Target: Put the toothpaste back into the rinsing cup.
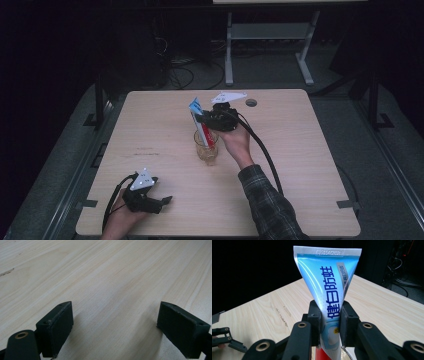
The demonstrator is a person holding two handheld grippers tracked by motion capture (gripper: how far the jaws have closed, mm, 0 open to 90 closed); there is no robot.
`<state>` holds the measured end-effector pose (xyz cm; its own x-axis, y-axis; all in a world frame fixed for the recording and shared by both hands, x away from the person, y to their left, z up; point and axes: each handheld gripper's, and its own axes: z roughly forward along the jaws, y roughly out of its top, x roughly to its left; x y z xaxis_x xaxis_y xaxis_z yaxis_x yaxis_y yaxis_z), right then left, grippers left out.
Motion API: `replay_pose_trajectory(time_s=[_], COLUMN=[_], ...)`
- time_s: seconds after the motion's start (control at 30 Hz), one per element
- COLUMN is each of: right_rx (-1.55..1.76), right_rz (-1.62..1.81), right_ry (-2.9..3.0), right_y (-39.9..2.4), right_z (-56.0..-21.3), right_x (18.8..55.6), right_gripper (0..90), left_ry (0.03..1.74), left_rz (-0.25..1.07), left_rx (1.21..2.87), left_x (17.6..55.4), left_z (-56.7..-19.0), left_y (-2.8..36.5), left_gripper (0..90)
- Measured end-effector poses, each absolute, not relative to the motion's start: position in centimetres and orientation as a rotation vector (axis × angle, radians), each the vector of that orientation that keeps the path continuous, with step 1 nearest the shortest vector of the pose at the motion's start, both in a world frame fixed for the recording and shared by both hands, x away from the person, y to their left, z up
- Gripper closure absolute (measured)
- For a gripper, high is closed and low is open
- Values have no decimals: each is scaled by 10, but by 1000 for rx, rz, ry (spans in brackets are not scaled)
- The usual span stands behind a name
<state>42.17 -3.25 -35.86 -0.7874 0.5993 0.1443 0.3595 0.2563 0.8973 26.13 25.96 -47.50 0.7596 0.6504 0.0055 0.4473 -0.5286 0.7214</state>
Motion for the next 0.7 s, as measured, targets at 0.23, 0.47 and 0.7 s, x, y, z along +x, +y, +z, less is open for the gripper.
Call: replay_pose_trajectory(time_s=[0.23,0.47,0.7], right_rx=[887,888,882], right_rz=[1531,1512,1507], right_ry=[2312,2329,2336], right_y=[-32,-31,-31], right_z=[-365,-371,-372], right_x=[421,419,419], right_gripper=[737,736,733], left_ry=[817,817,817], left_rz=[355,356,357], left_rx=[2218,2218,2218], left_x=[261,261,261], left_z=[-475,-475,-475], left_y=[260,260,259], left_gripper=[129,128,128])
